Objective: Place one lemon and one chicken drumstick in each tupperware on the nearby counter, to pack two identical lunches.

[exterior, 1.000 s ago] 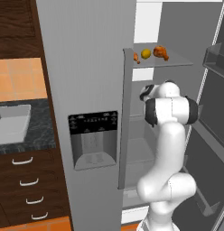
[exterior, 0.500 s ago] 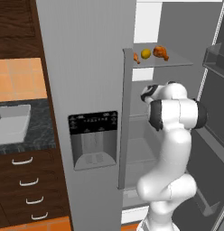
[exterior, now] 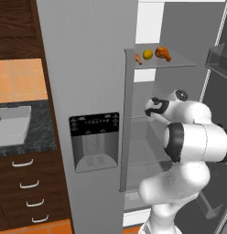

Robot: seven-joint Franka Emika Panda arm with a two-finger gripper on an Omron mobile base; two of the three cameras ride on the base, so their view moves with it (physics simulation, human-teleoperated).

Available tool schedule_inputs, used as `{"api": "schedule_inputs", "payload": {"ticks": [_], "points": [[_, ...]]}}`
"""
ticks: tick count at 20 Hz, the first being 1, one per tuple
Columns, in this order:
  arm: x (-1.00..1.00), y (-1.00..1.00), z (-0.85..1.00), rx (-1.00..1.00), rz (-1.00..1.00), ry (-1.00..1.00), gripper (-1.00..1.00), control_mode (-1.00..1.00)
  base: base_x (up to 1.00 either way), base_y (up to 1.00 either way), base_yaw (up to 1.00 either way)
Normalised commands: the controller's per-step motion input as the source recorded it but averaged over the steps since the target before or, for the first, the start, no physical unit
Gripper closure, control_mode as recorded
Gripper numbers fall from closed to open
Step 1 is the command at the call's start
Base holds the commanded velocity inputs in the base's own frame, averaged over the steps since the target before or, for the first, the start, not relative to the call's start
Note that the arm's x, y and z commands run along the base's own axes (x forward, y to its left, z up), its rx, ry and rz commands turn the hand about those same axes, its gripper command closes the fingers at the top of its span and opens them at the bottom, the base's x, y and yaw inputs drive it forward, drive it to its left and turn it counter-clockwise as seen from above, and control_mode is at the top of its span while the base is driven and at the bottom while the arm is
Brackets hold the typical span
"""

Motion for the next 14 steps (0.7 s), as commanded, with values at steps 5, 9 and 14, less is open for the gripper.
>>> {"api": "schedule_inputs", "payload": {"ticks": [5, 9, 14], "points": [[-0.62, 0.00, 0.67, 0.00, 0.06, 0.17, 1.00, -1.00, 0.00, 0.00, 0.00], [-0.34, 0.00, 0.75, 0.00, 0.00, 0.13, 1.00, -1.00, 0.00, 0.00, 0.00], [-0.48, 0.01, 0.64, 0.00, 0.00, 0.04, 1.00, -1.00, 0.00, 0.00, 0.00]]}}
